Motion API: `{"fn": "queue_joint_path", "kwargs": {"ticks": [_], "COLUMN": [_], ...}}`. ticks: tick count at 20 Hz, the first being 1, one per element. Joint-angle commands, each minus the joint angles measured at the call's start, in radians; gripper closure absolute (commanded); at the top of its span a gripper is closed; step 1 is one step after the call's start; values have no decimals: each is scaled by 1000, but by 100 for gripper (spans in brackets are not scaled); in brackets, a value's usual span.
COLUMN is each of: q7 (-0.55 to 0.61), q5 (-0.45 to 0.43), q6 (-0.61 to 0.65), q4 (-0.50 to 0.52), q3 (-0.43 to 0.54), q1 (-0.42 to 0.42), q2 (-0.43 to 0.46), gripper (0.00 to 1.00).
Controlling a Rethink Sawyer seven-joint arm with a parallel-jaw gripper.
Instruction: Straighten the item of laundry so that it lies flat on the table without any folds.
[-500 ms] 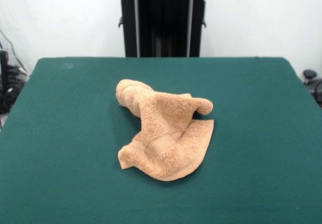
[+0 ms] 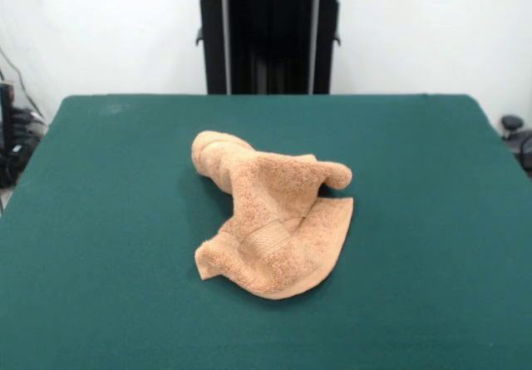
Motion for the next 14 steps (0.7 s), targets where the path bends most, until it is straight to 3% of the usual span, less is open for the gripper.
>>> {"fn": "queue_joint_path", "kwargs": {"ticks": [1, 14], "q7": [-265, -184], "q5": [-43, -82], "q6": [90, 80], "q4": [21, -69], "q3": [186, 247], "q1": [-15, -26], "q2": [31, 99], "gripper": [0, 0]}}
